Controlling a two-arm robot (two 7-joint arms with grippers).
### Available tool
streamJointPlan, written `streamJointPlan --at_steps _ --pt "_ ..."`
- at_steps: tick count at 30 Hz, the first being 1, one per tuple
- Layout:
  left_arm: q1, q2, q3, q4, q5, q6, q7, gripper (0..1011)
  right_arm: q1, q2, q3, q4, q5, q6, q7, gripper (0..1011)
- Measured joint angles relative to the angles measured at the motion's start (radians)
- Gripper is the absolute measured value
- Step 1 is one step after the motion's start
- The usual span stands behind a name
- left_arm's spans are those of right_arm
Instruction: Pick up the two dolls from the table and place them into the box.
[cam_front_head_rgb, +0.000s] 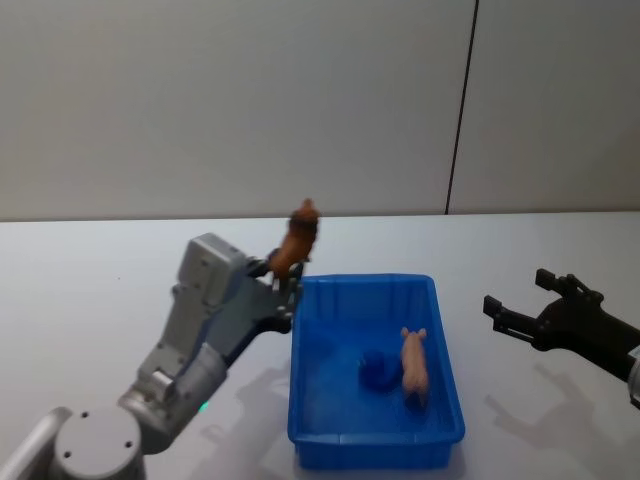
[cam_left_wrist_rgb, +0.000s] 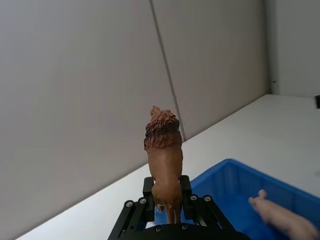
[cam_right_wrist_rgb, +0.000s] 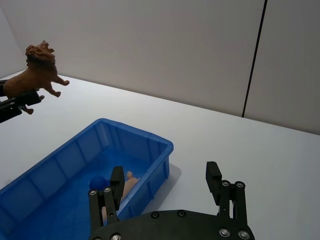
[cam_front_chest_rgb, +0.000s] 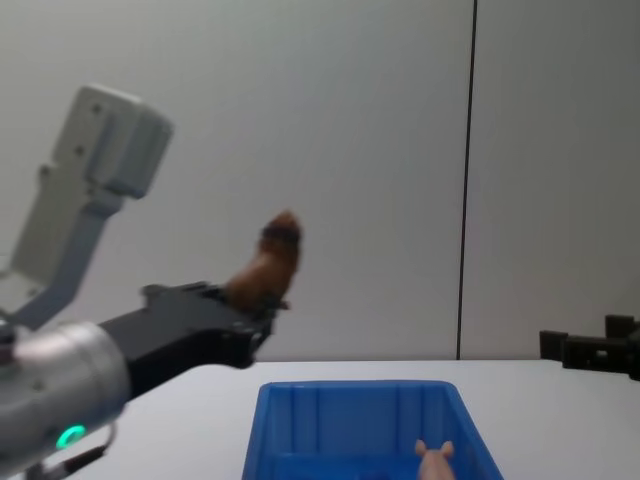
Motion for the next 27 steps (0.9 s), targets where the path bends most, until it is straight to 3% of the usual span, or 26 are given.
streamJointPlan --at_steps 10,17,27 --pt "-0.051 -0.055 0.028 0.045 0.019 0.003 -0.093 328 0.000 0.000 0.000 0.000 0.000 0.000 0.000 1001" --pt "-0.072 -0.081 0.041 0.068 0.025 0.011 -0.125 554 0.000 0.000 0.000 0.000 0.000 0.000 0.000 1001" --pt "-0.080 -0.089 0.042 0.073 0.040 -0.015 -0.115 842 0.000 0.000 0.000 0.000 0.000 0.000 0.000 1001"
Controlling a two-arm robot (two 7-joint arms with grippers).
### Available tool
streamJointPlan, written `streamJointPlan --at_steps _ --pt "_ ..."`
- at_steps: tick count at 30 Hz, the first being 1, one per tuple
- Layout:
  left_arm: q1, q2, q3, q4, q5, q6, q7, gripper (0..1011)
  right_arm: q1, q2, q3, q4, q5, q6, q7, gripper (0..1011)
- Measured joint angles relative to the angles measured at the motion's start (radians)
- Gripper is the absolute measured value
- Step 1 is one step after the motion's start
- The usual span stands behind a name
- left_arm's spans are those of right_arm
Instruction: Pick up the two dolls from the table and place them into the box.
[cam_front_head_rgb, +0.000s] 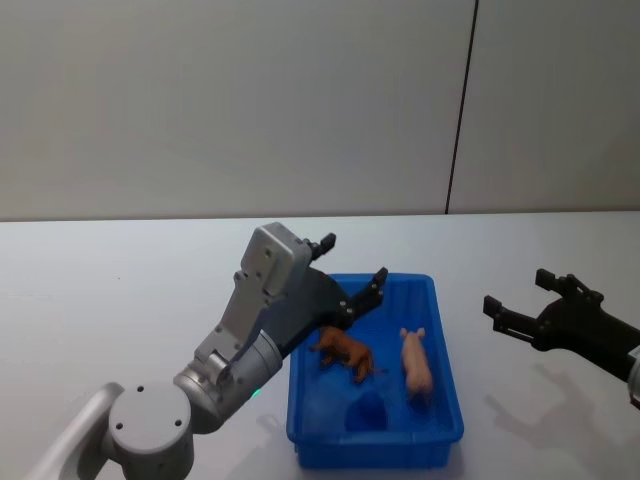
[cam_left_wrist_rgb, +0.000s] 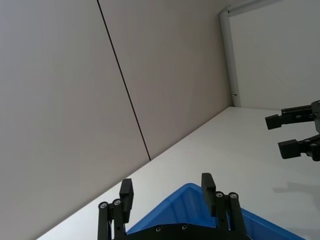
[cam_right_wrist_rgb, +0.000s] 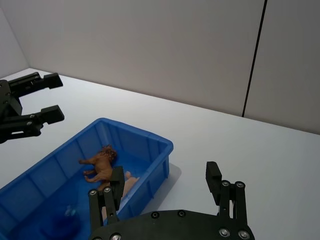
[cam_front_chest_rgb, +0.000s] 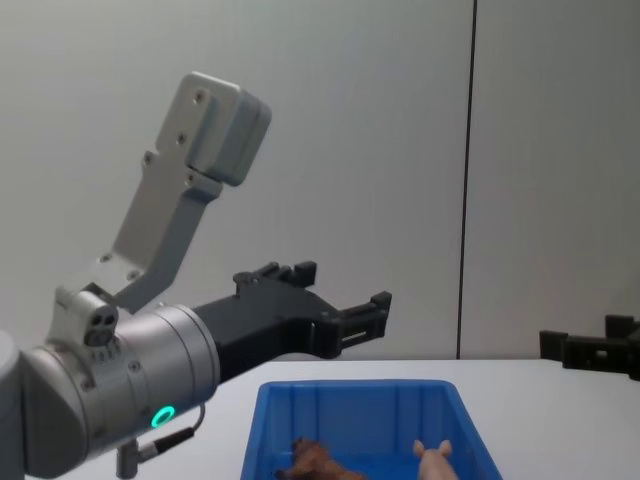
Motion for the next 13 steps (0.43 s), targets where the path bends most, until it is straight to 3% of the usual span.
streamJointPlan --at_steps 2,7,13 --pt "0.000 0.002 -0.003 -0.004 0.005 -0.009 0.008 927 0.000 0.000 0.000 0.000 0.000 0.000 0.000 1001" --pt "-0.001 0.005 -0.008 -0.009 0.011 -0.020 0.019 1001 0.000 0.000 0.000 0.000 0.000 0.000 0.000 1001" --pt "-0.001 0.007 -0.012 -0.014 0.016 -0.029 0.027 1001 0.000 0.000 0.000 0.000 0.000 0.000 0.000 1001"
